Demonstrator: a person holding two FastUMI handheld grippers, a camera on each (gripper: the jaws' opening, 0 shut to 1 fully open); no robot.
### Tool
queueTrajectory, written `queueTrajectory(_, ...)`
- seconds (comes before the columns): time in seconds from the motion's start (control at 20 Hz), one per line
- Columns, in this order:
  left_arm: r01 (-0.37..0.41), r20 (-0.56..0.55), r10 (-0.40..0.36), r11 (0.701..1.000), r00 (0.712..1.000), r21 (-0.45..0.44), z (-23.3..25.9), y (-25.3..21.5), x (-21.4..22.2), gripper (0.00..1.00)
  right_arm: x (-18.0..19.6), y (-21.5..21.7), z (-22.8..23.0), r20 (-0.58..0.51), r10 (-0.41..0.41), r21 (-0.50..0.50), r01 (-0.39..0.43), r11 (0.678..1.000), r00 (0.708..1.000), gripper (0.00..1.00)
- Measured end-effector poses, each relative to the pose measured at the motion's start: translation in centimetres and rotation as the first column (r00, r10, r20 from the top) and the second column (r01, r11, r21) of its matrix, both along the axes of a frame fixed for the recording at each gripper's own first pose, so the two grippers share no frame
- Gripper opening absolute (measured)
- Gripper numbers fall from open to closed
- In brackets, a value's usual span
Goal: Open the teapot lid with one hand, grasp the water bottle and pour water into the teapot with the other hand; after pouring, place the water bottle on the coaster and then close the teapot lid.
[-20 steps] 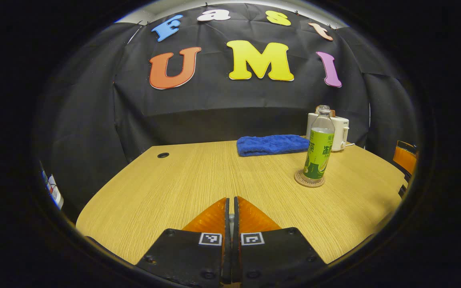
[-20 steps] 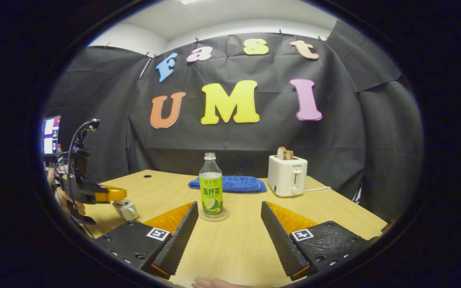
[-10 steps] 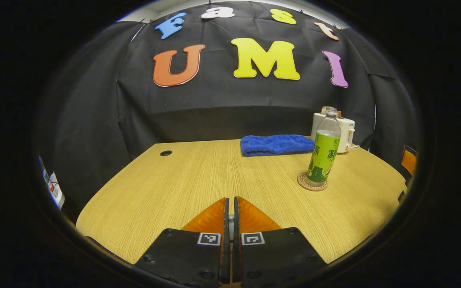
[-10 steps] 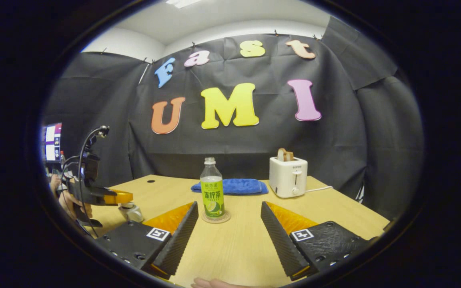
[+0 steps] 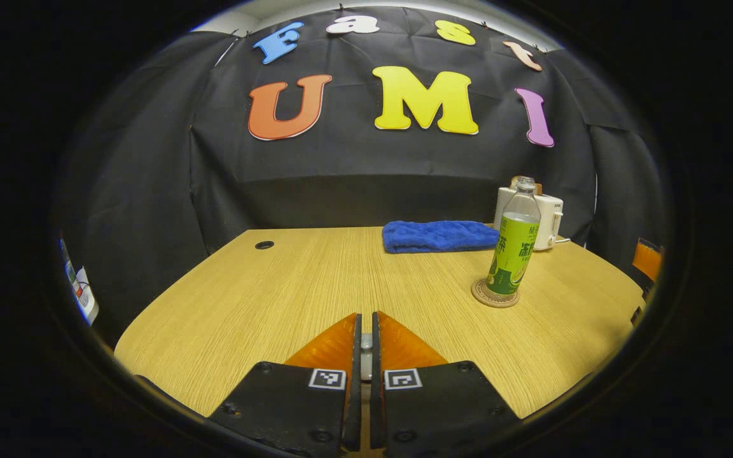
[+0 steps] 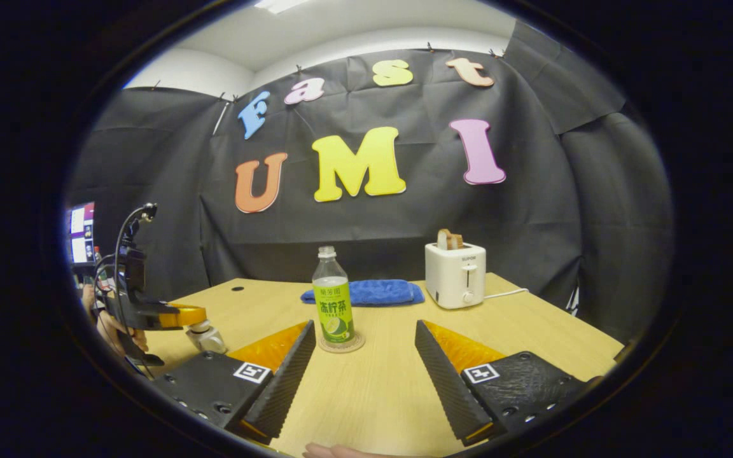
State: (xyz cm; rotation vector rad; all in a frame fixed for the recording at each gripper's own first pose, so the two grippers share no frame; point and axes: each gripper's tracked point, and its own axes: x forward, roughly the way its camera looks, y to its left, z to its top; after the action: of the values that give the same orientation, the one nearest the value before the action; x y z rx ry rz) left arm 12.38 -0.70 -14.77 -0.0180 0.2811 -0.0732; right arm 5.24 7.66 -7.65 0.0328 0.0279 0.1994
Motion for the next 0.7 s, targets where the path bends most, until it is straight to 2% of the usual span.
queueTrajectory(0.45, -0.014, 0.002, 0.014, 1.0, 1.0, 0.006, -0.5, 0.0, -0.4, 0.1, 0.1, -0.2, -0.1, -0.009, 0.001, 0.011, -0.001, 1.0, 1.0, 0.94)
queueTrajectory(0.55, -0.018, 0.016, 0.018, 1.0, 1.0, -0.007, 0.2, -0.2, -0.6, 0.27, 0.1, -0.3, 0.0, -0.007, -0.002, 0.008, 0.002, 1.0, 1.0, 0.94)
queueTrajectory(0.6, -0.017, 0.028, 0.017, 1.0, 0.999, -0.014, 0.7, -0.4, -0.7, 0.41, 0.1, -0.3, 0.1, -0.005, -0.002, 0.005, 0.002, 1.0, 1.0, 0.94)
queueTrajectory(0.7, -0.024, 0.051, 0.025, 0.999, 0.998, -0.022, 2.0, -0.4, -1.1, 0.59, 0.0, -0.4, 0.1, -0.005, -0.004, 0.003, 0.004, 1.0, 1.0, 0.94)
